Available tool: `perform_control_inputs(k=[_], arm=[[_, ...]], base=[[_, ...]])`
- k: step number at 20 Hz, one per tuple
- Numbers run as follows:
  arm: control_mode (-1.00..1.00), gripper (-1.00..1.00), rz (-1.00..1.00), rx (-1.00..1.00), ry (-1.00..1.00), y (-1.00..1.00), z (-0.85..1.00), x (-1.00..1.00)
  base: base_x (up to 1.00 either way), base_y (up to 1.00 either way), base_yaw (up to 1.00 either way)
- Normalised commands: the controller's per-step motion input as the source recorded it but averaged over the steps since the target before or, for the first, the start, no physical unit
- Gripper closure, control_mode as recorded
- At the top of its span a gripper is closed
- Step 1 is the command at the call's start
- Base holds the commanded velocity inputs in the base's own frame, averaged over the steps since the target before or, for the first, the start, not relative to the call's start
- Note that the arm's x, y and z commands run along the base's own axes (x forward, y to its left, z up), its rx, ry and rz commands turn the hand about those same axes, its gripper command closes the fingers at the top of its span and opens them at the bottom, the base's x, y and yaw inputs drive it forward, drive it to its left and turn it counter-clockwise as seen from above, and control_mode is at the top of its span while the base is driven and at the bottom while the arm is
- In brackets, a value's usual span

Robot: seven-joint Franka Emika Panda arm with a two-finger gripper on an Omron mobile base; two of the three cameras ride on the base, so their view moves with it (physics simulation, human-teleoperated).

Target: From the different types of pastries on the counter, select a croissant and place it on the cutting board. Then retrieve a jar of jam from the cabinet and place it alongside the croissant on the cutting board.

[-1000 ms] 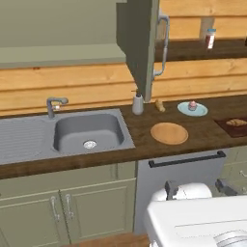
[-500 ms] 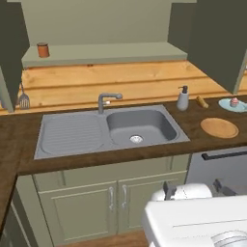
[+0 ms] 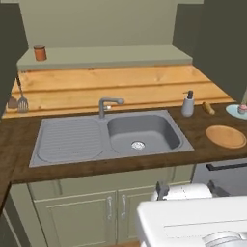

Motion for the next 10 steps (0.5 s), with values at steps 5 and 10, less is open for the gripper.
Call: perform_control_inputs(k=[5, 10], arm=[[1.0, -1.0, 0.0, 0.0, 0.0, 0.0, 0.0, 0.0], [1.0, -1.0, 0.0, 0.0, 0.0, 0.0, 0.0, 0.0]], base=[[0.33, -0.21, 0.1], [0.51, -0.07, 0.0]])
